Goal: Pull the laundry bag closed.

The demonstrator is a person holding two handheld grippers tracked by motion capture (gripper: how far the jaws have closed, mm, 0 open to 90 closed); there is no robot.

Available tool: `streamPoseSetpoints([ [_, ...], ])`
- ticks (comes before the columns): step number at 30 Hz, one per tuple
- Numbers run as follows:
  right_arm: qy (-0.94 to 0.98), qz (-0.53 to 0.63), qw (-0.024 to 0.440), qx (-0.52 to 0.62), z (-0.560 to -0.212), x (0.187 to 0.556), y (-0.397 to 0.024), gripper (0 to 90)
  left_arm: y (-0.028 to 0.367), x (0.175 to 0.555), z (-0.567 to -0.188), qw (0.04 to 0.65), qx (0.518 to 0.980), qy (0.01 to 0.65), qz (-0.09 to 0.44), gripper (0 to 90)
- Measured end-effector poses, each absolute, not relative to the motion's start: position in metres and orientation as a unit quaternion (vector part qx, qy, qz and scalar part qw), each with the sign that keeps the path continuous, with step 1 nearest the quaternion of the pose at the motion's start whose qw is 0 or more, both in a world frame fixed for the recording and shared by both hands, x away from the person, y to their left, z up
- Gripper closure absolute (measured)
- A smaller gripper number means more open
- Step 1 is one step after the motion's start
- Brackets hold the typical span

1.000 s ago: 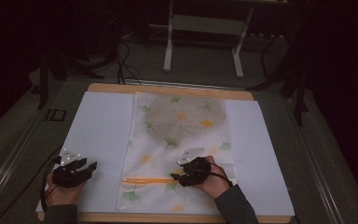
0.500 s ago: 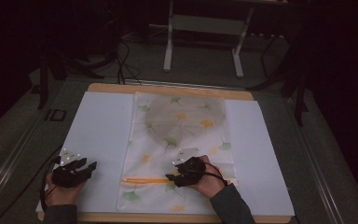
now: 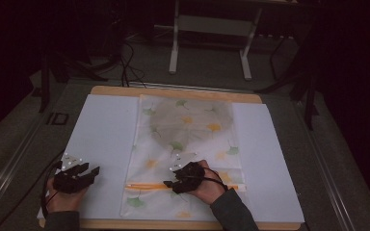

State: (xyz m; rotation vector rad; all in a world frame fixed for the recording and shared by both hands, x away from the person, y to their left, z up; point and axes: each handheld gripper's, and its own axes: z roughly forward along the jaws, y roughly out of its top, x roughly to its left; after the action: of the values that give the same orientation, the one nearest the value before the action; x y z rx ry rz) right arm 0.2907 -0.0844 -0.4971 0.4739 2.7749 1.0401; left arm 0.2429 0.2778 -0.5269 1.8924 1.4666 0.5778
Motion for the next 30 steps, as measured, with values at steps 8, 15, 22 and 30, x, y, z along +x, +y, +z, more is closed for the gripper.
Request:
streamPoseSetpoints([
  [8,0.925,0.344,0.067,0.148,-0.498,0.29,-0.075,49.2,0.278,0.243,-0.527,0.332,0.725,0.561,0.221,52.9],
  [15,0.927,0.344,0.065,0.136,-0.498,0.29,-0.065,50.3,0.278,0.243,-0.526,0.332,0.725,0.561,0.222,52.8],
  [22,0.93,0.341,0.063,0.123,-0.498,0.292,-0.057,52.8,0.279,0.243,-0.526,0.332,0.725,0.562,0.222,52.5],
  [30,0.931,0.342,0.061,0.114,-0.499,0.291,-0.048,54.4,0.279,0.243,-0.526,0.33,0.725,0.563,0.221,51.6],
])
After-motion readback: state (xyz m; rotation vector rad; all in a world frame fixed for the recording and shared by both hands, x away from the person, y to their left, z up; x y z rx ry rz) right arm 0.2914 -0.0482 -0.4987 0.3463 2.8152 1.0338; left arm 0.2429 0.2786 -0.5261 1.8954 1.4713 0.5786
